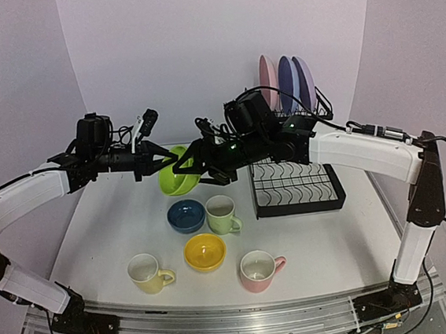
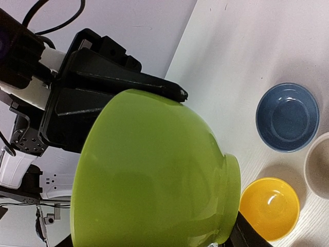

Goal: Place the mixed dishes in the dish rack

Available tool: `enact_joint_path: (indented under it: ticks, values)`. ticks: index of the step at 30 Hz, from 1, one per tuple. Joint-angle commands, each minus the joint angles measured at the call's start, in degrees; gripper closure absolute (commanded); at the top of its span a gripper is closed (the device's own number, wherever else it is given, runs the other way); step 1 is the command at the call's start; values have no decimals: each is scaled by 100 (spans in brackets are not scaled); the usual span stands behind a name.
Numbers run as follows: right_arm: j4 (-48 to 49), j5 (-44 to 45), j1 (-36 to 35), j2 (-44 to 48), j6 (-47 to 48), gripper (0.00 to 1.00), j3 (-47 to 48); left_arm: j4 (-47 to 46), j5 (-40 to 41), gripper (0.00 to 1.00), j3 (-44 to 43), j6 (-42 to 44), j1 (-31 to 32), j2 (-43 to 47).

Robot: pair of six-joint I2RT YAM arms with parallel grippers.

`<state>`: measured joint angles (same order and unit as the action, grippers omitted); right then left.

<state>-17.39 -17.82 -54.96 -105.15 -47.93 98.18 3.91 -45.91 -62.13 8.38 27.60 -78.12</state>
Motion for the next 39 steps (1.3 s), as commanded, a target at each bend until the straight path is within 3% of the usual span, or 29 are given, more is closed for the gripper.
enact_joint_path:
  ticks: [1,4,7,13,24,31,39]
  values:
    - [532,-80,11,476,-285,100,-12,-717,-445,92,-55,-131,78,-36]
    - [448,191,-2,568,-304,100,-181,-703,-460,65,-54,-180,80,-112]
    - [201,482,-2,630,-353,100,-378,-711,-414,46,-57,-186,89,-149]
    - [-1072,1148,-19,692,-67,100,-223,-631,-246,24,-188,-130,88,-86]
    - [-5222,4593,14,1076,887,100,977,-331,162,16,-532,-22,79,234]
    - [-5754,4958,809,1344,1335,100,427,-194,464,15,-458,43,74,342]
    - [-5750,5551,1683,705,2923,100,219,-27,734,15,-208,289,71,488]
